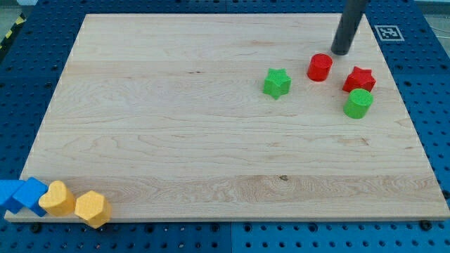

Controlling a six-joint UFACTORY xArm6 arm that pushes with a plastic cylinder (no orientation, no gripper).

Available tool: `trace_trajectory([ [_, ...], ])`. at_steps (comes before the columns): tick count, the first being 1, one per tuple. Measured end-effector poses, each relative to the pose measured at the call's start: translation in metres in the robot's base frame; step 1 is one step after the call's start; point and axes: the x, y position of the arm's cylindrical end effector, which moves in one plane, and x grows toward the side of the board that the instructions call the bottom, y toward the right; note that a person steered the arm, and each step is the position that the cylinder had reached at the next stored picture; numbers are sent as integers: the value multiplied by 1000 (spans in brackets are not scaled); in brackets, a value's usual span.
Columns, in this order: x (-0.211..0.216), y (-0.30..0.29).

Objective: Push the red star close to the red circle

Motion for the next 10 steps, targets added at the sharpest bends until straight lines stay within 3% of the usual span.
trace_trajectory([
  [3, 29, 113],
  [7, 44, 90],
  [9, 103, 89],
  [10, 108, 71],
])
